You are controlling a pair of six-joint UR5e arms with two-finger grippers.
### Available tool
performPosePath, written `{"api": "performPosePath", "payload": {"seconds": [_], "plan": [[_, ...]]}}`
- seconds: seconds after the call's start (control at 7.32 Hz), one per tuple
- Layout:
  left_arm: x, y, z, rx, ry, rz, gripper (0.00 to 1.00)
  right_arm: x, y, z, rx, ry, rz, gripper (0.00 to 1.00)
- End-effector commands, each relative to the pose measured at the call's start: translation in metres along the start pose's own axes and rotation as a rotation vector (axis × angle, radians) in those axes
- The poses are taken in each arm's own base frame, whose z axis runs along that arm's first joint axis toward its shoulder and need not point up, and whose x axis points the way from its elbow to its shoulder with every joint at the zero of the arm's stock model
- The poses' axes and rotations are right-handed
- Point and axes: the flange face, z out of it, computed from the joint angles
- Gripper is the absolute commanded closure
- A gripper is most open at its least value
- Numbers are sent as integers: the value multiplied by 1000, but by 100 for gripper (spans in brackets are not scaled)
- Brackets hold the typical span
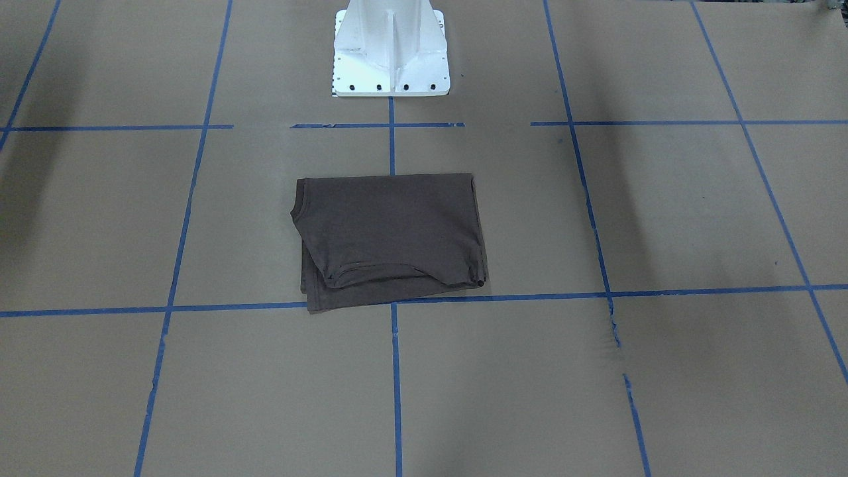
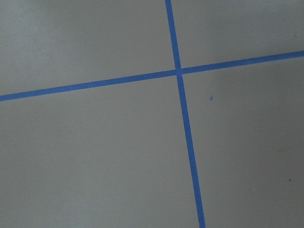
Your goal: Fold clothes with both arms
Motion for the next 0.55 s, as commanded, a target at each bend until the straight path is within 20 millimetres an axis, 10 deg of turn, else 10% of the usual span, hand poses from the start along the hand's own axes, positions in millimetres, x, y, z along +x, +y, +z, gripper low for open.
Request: {"api": "performPosePath", "payload": {"seconds": [0.0, 0.41], "plan": [[-2, 1, 2, -5, 0, -7, 0, 2, 5, 2, -6, 1, -1, 0], [-3, 2, 3, -7, -5, -6, 0, 1, 4, 2, -2, 0, -1, 0]]}}
